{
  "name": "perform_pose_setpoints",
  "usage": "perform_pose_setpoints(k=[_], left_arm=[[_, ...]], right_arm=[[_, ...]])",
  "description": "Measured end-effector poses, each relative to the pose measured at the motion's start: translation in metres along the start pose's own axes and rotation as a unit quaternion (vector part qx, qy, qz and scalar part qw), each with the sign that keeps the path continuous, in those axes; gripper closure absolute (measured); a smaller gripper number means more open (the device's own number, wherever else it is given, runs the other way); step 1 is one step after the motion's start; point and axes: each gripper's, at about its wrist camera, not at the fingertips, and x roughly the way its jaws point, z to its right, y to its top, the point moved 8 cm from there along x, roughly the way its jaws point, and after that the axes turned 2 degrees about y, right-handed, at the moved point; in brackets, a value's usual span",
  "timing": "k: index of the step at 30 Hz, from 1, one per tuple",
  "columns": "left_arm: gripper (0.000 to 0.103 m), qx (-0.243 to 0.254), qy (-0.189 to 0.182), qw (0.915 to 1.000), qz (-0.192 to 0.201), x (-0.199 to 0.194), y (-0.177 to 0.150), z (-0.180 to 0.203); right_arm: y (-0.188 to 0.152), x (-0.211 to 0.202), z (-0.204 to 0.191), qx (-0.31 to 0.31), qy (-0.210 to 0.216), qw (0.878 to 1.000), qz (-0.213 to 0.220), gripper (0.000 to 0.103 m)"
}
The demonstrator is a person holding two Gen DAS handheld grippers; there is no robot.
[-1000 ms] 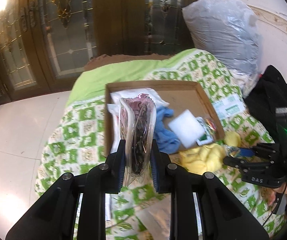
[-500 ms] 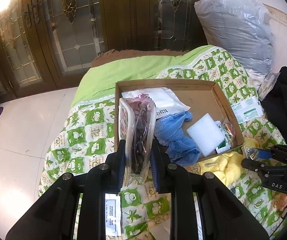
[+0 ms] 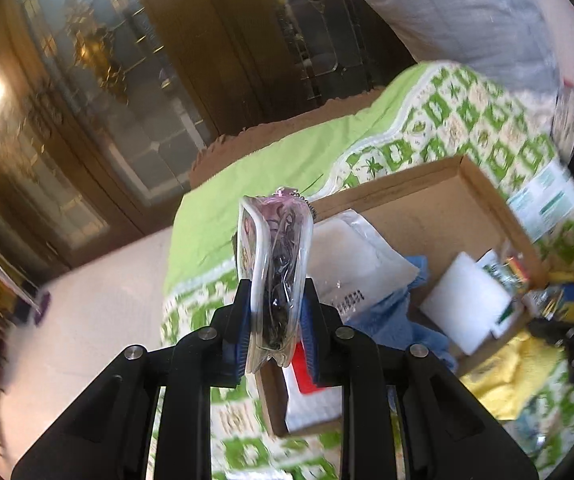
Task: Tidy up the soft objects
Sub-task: 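Lower the cartoon box and stick bag into the lid and open both tools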
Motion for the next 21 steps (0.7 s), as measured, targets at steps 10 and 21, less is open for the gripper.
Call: perform_pose_setpoints(k=[10,21], left_arm=[[0.081,0.123,0.063,0.9904,-0.005,0.036,-0.014,0.038],[0.073,0.13,0.066,0.9892,0.013,0.031,-0.019,0.043]], right_arm=[[0.048,0.035,0.014,-0.008,-0.02,1.0,-0.004,0.065],[0.078,0.081,0.022,-0.018,-0.054,0.998,-0.013,0.064]])
